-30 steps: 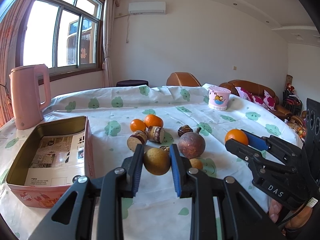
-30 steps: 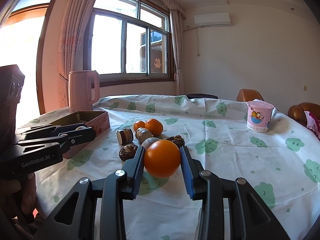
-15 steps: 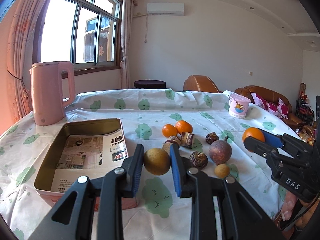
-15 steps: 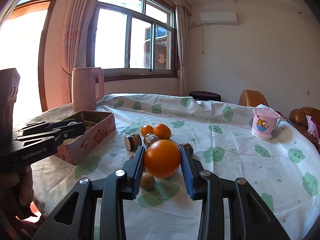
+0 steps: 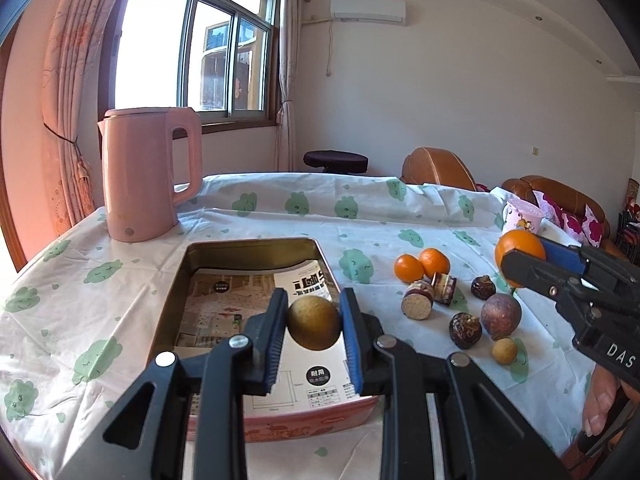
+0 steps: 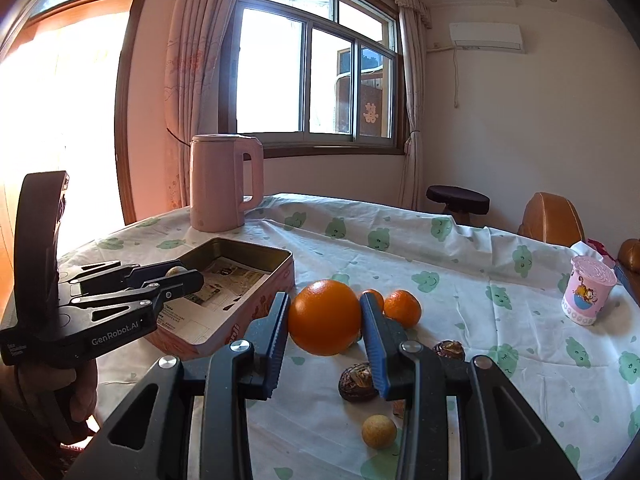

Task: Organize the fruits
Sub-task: 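Carry the yellow fruit and large orange over the tin box with both grippers, then open both grippers to drop the yellow fruit and orange into the tin box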

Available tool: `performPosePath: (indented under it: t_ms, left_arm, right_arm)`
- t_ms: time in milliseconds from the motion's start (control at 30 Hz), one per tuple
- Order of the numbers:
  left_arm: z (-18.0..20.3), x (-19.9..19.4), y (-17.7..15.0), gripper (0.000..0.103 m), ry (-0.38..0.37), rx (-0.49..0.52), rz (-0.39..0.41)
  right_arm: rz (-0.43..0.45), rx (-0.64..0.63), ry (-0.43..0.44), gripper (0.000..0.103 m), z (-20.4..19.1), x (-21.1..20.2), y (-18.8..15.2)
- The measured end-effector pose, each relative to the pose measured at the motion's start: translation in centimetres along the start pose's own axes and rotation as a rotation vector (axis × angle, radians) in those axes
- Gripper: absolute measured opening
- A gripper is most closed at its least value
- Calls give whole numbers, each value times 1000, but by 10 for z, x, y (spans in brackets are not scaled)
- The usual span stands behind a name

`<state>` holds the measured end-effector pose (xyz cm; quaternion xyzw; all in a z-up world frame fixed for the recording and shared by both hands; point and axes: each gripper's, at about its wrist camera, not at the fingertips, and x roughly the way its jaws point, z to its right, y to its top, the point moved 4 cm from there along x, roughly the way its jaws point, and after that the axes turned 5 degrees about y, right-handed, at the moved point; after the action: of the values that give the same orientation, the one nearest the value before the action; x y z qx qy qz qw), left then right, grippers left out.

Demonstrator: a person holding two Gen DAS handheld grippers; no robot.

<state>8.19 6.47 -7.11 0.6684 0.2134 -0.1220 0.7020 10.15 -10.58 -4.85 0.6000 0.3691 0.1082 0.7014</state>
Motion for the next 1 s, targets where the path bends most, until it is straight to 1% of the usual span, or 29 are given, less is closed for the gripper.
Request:
performPosePath:
  t_ms: [300,533,767,1000]
  left_arm:
    - [-20,17,1,28,33,-8,-46]
    - [-30,29,0,28,44,-9,-81]
    - [-42,39,-2,28,52,-19,-113]
    - [-47,46,-3,28,36,-38,-137]
  right_arm:
    - [-27,-35,52,38,-19,32,27]
    - [-51,-70,67,38,-34,57,40]
    - [-96,-99,84,38,-52,86,38]
    - [-143,-91,86,38,-55,111,30]
